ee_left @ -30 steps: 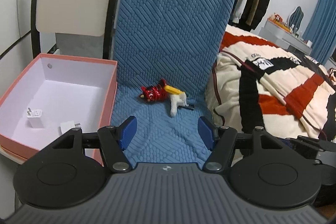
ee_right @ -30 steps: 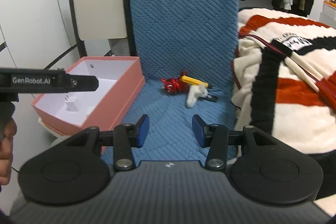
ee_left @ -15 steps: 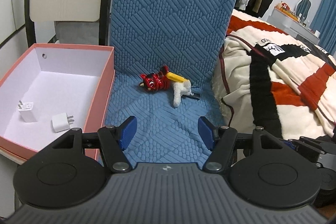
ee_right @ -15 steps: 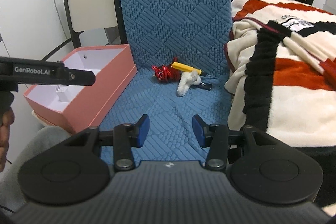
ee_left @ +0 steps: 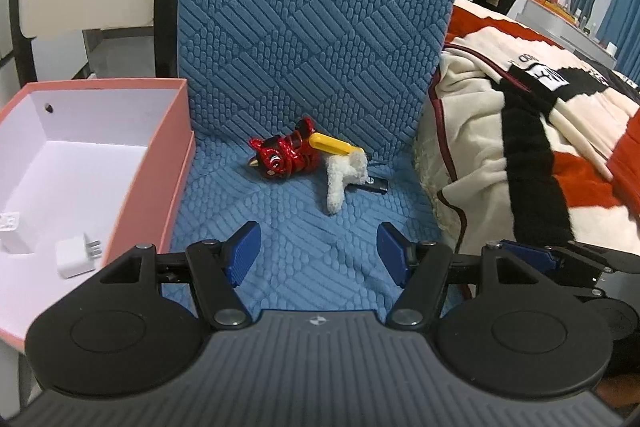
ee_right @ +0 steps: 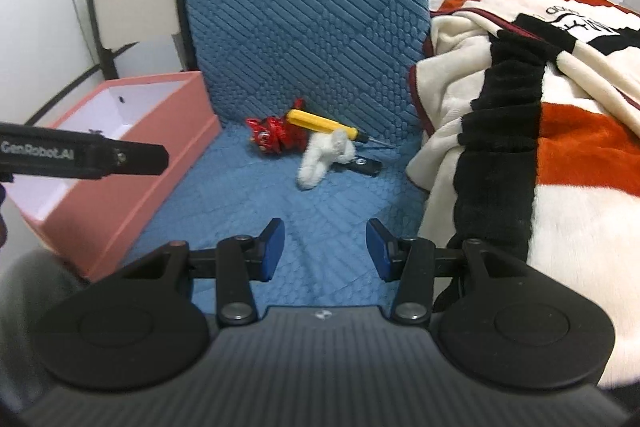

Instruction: Organize rigid objects

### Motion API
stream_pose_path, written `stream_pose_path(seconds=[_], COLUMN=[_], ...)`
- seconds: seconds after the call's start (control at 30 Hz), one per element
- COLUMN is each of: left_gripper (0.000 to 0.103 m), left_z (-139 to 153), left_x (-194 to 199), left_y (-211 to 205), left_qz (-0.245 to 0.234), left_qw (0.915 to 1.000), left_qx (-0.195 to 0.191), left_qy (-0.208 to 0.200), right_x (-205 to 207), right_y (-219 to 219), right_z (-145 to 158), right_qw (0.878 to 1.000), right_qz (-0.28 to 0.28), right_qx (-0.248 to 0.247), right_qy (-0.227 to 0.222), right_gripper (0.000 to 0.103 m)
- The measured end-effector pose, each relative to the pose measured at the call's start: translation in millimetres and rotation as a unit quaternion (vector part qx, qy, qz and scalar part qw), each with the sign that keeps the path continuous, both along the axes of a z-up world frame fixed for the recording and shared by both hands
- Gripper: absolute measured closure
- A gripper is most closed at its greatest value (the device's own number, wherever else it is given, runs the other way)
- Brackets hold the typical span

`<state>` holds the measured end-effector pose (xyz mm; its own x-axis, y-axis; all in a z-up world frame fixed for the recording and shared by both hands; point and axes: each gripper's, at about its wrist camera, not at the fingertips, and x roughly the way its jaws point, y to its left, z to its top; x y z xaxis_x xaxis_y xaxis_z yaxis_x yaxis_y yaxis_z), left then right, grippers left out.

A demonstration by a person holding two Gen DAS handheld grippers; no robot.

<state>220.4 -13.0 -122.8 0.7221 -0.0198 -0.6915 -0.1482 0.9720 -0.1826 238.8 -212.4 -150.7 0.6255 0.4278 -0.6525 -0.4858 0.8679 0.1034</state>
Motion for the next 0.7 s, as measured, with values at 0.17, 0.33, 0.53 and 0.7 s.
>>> stream_pose_path(seconds=[0.17,0.33,0.53,0.7], left_gripper=[0.034,0.033,0.033,0.034], left_z=[-18,-33,-48,-60], left_x=[22,43,71,100], left_y=[5,7,12,18], left_qz=[0.003,0.002,-0.001,0.003], left_qw=[1.0000,0.9999,0.9997,0.9990], left_qx=[-0.009,-0.011,-0.017,-0.035], left_qy=[-0.001,-0.008,-0.015,-0.027], right_x=[24,38,57,72], right_y=[-3,4,27,43], right_z=[-18,-25,-50,-65], right_qw=[1.000,1.000,1.000,1.000], right_qz=[-0.008,0.004,0.018,0.020], right_qx=[-0.006,0.020,0.013,0.000], right_qy=[0.003,0.009,0.014,0.009], right_gripper=[0.055,0.055,0.055,0.055])
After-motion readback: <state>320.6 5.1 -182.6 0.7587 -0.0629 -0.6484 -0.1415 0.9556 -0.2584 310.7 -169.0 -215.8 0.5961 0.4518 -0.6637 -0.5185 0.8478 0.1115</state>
